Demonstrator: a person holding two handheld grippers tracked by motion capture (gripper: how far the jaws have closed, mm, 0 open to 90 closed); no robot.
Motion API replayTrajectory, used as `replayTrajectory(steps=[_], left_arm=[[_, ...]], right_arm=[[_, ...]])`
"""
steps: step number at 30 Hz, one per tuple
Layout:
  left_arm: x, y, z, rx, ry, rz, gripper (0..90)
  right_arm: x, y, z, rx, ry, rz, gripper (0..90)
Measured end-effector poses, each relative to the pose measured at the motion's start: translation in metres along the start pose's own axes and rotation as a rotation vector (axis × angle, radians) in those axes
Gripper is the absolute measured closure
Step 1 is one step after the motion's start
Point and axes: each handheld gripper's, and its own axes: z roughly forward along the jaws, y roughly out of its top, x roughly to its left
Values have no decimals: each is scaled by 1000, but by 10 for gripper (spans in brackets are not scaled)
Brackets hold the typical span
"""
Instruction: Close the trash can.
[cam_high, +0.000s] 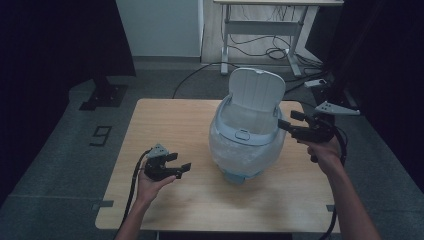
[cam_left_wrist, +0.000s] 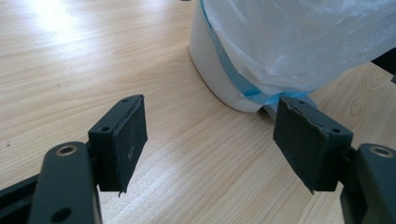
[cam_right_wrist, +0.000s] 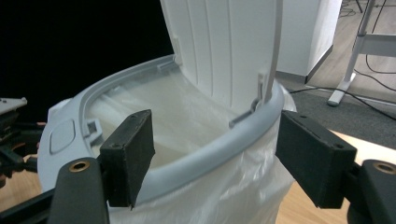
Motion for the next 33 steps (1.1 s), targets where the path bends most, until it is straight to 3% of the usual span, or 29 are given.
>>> replayTrajectory(steps=[21,33], left_arm=[[2,-3,4,19,-13,-15,257],[4,-4,3,28,-15,-13,256]], right_arm=[[-3,40,27,-11,-11,2,208],[-2,62,50,-39,16,7,177]])
